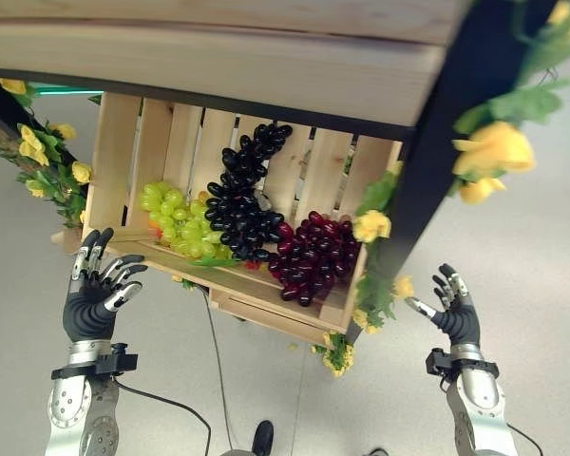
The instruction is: Pick up the fruits from the basket on one side to the basket on the other side
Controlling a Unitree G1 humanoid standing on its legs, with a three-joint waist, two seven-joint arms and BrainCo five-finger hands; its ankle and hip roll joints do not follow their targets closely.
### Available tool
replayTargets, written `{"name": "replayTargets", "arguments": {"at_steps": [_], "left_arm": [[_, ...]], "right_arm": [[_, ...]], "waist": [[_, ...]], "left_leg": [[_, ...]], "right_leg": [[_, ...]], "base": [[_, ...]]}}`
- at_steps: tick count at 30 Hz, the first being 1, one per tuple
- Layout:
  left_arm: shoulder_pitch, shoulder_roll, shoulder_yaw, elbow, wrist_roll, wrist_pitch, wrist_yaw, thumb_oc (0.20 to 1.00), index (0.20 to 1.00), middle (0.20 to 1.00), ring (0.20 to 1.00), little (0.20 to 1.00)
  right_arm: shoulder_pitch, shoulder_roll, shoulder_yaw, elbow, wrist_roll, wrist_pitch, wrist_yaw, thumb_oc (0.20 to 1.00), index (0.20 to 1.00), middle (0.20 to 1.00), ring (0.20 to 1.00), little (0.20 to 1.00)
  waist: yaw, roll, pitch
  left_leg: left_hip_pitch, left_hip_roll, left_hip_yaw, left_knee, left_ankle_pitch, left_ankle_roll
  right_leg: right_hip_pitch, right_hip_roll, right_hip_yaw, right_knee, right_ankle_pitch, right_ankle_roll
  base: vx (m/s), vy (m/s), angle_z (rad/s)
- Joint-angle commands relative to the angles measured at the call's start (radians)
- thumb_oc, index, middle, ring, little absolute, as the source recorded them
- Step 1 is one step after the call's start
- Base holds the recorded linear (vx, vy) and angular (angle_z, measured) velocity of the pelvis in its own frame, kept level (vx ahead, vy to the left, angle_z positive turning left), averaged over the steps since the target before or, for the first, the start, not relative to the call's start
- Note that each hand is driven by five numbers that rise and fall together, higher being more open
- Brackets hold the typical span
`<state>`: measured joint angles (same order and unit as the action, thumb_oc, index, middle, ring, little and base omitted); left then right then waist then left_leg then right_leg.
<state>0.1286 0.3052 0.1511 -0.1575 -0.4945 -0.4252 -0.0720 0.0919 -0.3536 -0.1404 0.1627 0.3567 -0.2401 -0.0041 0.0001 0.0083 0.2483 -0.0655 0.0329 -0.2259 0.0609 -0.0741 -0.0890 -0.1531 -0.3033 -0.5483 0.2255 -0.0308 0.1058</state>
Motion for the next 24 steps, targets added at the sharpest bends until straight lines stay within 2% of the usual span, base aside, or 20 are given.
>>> {"name": "replayTargets", "arguments": {"at_steps": [1,4,5,6,7,9,10,12,14,15,17,18,24], "left_arm": [[0.14,0.03,0.044,0.031,0.04,0.038,-0.001,1.0,1.0,1.0,1.0,1.0],[0.163,0.062,0.06,0.014,0.07,0.037,0.0,1.0,1.0,1.0,1.0,1.0],[0.174,0.085,0.07,0.015,0.103,0.037,0.012,1.0,1.0,1.0,1.0,1.0],[0.174,0.086,0.071,0.015,0.104,0.037,0.013,1.0,1.0,1.0,1.0,1.0],[0.18,0.098,0.09,0.02,0.121,0.04,0.021,1.0,1.0,1.0,1.0,1.0],[0.203,0.106,0.107,0.016,0.147,0.041,0.018,1.0,1.0,1.0,1.0,1.0],[0.204,0.106,0.107,0.015,0.147,0.041,0.018,1.0,1.0,1.0,1.0,1.0],[0.231,0.11,0.123,0.012,0.188,0.039,0.02,1.0,1.0,1.0,1.0,1.0],[0.242,0.111,0.136,0.012,0.192,0.04,0.02,1.0,1.0,1.0,1.0,1.0],[0.26,0.109,0.151,0.015,0.203,0.04,0.018,1.0,1.0,1.0,1.0,1.0],[0.275,0.101,0.163,0.013,0.21,0.04,0.016,1.0,1.0,1.0,1.0,1.0],[0.284,0.093,0.161,0.009,0.209,0.038,0.011,1.0,1.0,1.0,1.0,1.0],[0.271,0.081,0.14,0.022,0.219,0.036,0.008,1.0,1.0,1.0,1.0,1.0]], "right_arm": [[-0.009,-0.034,-0.012,-0.072,0.043,-0.047,0.011,1.0,1.0,1.0,1.0,1.0],[-0.005,-0.015,-0.002,-0.076,0.042,-0.039,0.015,1.0,1.0,1.0,1.0,1.0],[-0.003,0.006,0.007,-0.062,0.055,-0.03,0.02,1.0,1.0,1.0,1.0,1.0],[-0.003,0.007,0.007,-0.062,0.055,-0.031,0.02,1.0,1.0,1.0,1.0,1.0],[0.007,0.017,0.018,-0.063,0.051,-0.02,0.029,1.0,1.0,1.0,1.0,1.0],[0.017,0.026,0.033,-0.056,0.043,-0.014,0.038,1.0,1.0,1.0,1.0,1.0],[0.017,0.026,0.033,-0.056,0.043,-0.014,0.038,1.0,1.0,1.0,1.0,1.0],[0.025,0.062,0.055,-0.033,0.043,-0.001,0.047,1.0,1.0,1.0,1.0,1.0],[0.03,0.069,0.061,-0.031,0.049,0.004,0.057,1.0,1.0,1.0,1.0,1.0],[0.041,0.063,0.074,-0.025,0.034,0.014,0.075,1.0,1.0,1.0,1.0,1.0],[0.049,0.062,0.076,-0.02,0.03,0.017,0.084,1.0,1.0,1.0,1.0,1.0],[0.052,0.063,0.071,-0.015,0.034,0.018,0.087,1.0,1.0,1.0,1.0,1.0],[0.063,0.051,0.059,-0.024,0.029,0.016,0.091,1.0,1.0,1.0,1.0,1.0]], "waist": [[0.006,0.002,-0.015],[0.015,-0.018,-0.015],[0.016,-0.048,-0.02],[0.017,-0.05,-0.02],[0.022,-0.07,-0.027],[0.028,-0.081,-0.031],[0.029,-0.082,-0.031],[0.032,-0.088,-0.037],[0.034,-0.091,-0.043],[0.04,-0.1,-0.057],[0.047,-0.097,-0.072],[0.049,-0.101,-0.075],[0.036,-0.09,-0.091]], "left_leg": [[0.15,0.112,0.067,0.055,-0.093,-0.015],[0.172,0.108,0.103,0.049,-0.125,0.005],[0.176,0.08,0.123,0.039,-0.12,0.02],[0.176,0.079,0.123,0.039,-0.12,0.021],[0.184,0.062,0.144,0.04,-0.135,0.031],[0.202,0.052,0.158,0.035,-0.143,0.038],[0.204,0.051,0.159,0.033,-0.142,0.038],[0.268,0.038,0.176,-0.034,-0.134,0.052],[0.279,0.035,0.177,-0.048,-0.132,0.056],[0.29,0.024,0.171,-0.056,-0.13,0.062],[0.312,0.028,0.172,-0.057,-0.147,0.064],[0.312,0.019,0.174,-0.057,-0.141,0.067],[0.313,0.019,0.169,-0.048,-0.143,0.066]], "right_leg": [[-0.036,-0.036,0.019,0.031,0.031,0.031],[-0.074,-0.039,0.029,0.065,0.051,0.05],[-0.098,-0.06,0.012,0.07,0.097,0.053],[-0.099,-0.062,0.013,0.071,0.097,0.054],[-0.105,-0.072,-0.002,0.077,0.125,0.073],[-0.109,-0.077,-0.009,0.079,0.142,0.088],[-0.109,-0.077,-0.007,0.079,0.143,0.088],[-0.115,-0.078,-0.02,0.098,0.214,0.124],[-0.117,-0.078,-0.029,0.105,0.224,0.128],[-0.117,-0.081,-0.054,0.109,0.241,0.13],[-0.112,-0.075,-0.061,0.12,0.226,0.139],[-0.106,-0.084,-0.083,0.111,0.238,0.126],[-0.088,-0.087,-0.088,0.106,0.224,0.12]], "base": [[-0.08,0.156,0.18],[-0.14,0.183,-0.35],[-0.16,0.143,-0.16],[-0.24,0.233,-0.08],[-0.08,0.098,0.03],[-0.06,0.125,0.09],[-0.03,0.136,0.05],[-0.02,0.113,-0.15],[-0.01,0.062,-0.21],[0.02,0.044,-0.2],[0.09,0.02,-0.18],[0.07,0.013,-0.1],[0.02,0.003,0.13]]}}
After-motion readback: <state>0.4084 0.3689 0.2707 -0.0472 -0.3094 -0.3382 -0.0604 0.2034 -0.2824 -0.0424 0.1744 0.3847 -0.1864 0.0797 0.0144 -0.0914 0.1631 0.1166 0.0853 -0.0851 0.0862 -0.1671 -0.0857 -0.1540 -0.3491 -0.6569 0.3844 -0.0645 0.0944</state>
